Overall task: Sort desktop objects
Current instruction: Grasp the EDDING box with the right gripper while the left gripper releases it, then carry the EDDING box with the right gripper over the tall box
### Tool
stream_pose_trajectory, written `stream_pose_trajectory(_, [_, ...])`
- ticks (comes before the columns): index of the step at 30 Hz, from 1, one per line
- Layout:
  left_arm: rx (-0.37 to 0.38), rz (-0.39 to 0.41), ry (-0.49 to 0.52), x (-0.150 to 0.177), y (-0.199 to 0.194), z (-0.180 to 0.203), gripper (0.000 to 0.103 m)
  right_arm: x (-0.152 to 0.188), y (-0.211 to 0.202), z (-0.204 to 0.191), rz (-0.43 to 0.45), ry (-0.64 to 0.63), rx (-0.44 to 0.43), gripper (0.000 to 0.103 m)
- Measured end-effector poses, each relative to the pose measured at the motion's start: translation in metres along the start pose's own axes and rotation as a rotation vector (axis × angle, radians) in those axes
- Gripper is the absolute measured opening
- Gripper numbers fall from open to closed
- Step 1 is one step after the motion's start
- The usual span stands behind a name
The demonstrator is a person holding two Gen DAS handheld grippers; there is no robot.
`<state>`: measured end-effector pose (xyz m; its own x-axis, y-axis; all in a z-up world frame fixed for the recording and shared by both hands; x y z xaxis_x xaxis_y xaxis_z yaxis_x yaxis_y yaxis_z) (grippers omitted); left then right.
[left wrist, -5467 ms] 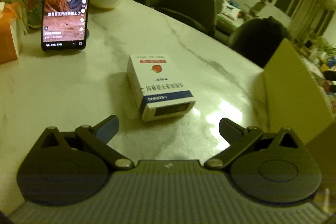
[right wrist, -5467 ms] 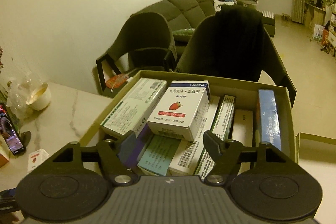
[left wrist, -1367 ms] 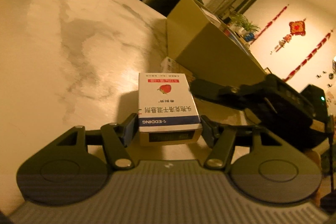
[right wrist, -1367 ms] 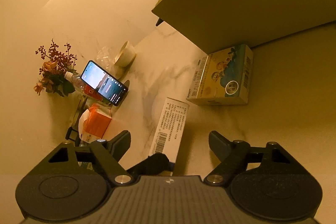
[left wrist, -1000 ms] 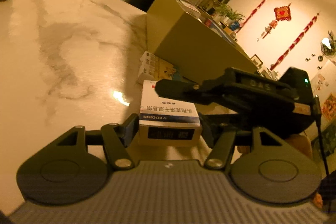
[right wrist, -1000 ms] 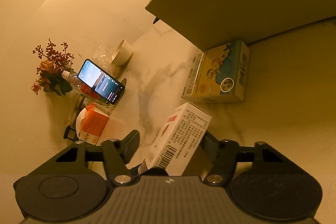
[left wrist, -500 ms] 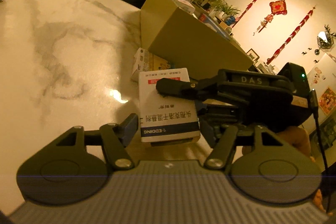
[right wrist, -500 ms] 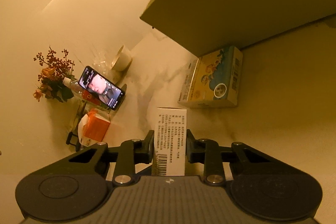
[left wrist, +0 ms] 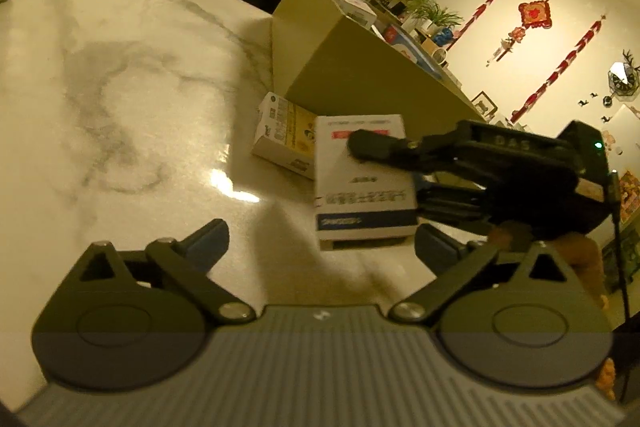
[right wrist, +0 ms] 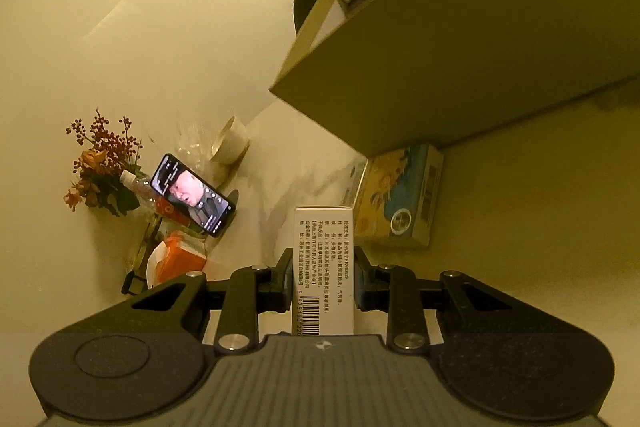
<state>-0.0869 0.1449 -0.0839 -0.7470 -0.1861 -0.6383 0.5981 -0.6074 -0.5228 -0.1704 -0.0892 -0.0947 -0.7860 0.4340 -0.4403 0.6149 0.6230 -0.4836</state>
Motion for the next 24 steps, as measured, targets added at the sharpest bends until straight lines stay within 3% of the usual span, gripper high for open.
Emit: stream_pose_trajectory(24, [0.001, -0.007, -0.028, -0.007, 0.006, -0.007, 0.103, -0.061, -0.048, -0.033, 0.126, -0.145, -0.004, 0.031])
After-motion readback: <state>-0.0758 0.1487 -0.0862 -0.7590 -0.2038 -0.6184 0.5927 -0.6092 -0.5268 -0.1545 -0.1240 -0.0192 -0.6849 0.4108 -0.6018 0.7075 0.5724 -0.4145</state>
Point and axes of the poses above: each gripper's, at about its wrist camera, not at the fingertips, and y roughly the way its jaws point, z to its right, x to its underside, the point moved 6 cm from there along y, roughly the way its jaws point
